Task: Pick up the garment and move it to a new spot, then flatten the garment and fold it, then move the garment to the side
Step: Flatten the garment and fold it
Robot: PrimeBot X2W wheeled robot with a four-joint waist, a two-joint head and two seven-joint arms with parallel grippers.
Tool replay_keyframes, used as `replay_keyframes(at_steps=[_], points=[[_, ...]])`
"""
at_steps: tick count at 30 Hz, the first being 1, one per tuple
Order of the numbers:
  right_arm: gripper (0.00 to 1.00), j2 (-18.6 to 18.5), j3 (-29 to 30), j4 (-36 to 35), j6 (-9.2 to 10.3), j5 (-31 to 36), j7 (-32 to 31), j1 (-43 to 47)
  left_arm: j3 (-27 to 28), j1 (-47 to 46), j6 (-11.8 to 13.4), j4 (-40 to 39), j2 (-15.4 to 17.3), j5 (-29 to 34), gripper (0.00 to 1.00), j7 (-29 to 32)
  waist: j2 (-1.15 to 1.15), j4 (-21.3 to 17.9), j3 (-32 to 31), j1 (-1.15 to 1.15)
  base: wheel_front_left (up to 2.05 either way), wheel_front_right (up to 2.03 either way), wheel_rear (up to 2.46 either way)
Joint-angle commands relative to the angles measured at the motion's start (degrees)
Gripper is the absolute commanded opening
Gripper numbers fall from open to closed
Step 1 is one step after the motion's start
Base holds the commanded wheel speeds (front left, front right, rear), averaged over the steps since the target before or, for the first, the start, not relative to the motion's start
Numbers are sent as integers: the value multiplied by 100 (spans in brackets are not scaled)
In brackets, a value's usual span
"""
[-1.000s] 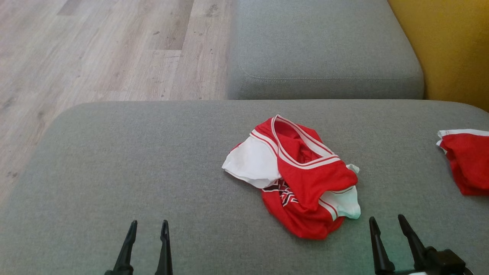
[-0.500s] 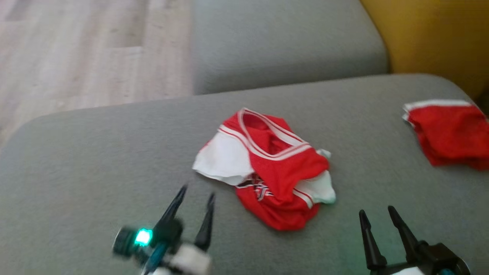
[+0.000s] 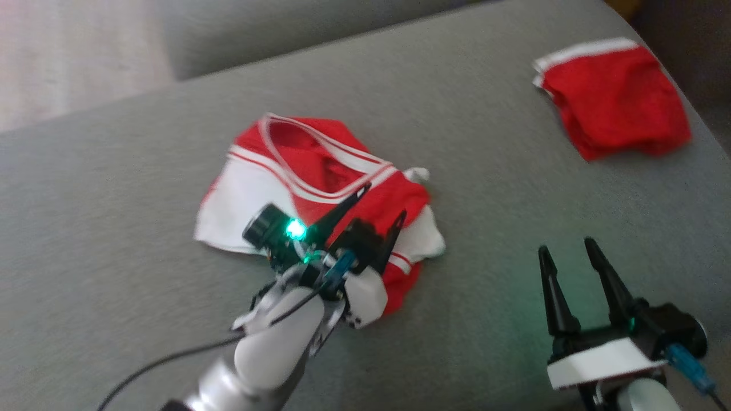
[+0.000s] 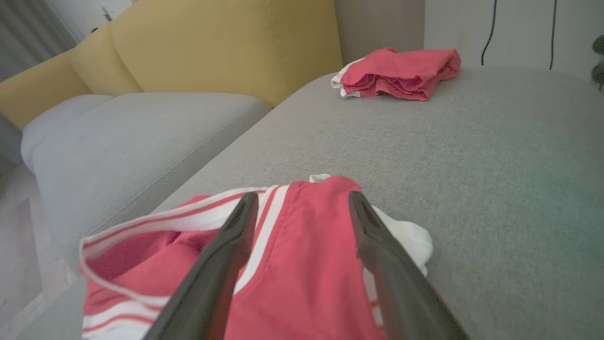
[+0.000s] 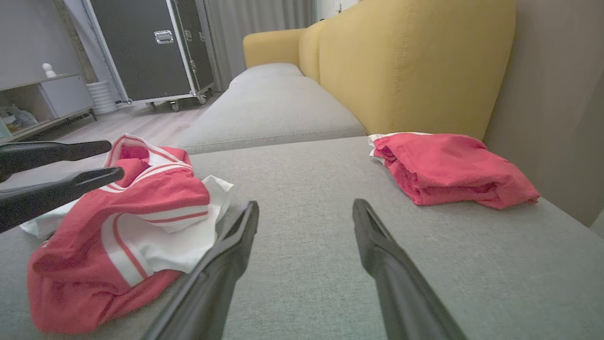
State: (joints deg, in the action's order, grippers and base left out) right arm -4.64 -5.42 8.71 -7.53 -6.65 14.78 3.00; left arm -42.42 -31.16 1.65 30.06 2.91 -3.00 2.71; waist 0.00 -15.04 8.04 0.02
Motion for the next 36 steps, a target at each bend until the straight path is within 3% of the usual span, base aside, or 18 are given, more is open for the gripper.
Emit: replay_keyframes(at_steps=[1,6,11,12,13,20,25,32,36], points=[[100,-54,-144,-163,4,-53,22,-182,52,-341,84,-70,-1,23,100,95,0,-509,487,-2,0,0,0],[100,38,-154,-107,4,-108,22,-328,-248,-759,243,396,-2,-35,100,586,0,-865,670,-2,0,0,0],[100,111,-155,-77,4,-143,22,-373,-207,-950,499,779,6,-42,99,643,0,-1162,721,-2,0,0,0],[100,122,-161,-72,4,-149,22,-378,-181,-972,534,834,20,-55,42,621,0,-1217,721,-2,0,0,0],[100,131,-169,-66,4,-156,22,-383,-153,-991,563,881,36,-70,0,598,0,-1266,717,-2,0,0,0],[100,162,-170,-55,4,-168,22,-383,159,-1045,642,852,75,-404,0,331,0,-1465,674,-2,0,0,0],[100,172,-170,-74,4,-175,22,-395,529,-1279,392,395,33,-1028,0,-59,0,-1407,623,-2,0,0,0],[100,175,-283,-148,4,-243,22,-437,1062,-2420,-12,-254,8,-1745,0,-541,0,-863,421,-2,0,0,0],[100,175,-386,-113,4,-196,22,-467,1469,-3221,-10,-447,1,-2238,0,-747,0,-506,212,-2,0,0,0]])
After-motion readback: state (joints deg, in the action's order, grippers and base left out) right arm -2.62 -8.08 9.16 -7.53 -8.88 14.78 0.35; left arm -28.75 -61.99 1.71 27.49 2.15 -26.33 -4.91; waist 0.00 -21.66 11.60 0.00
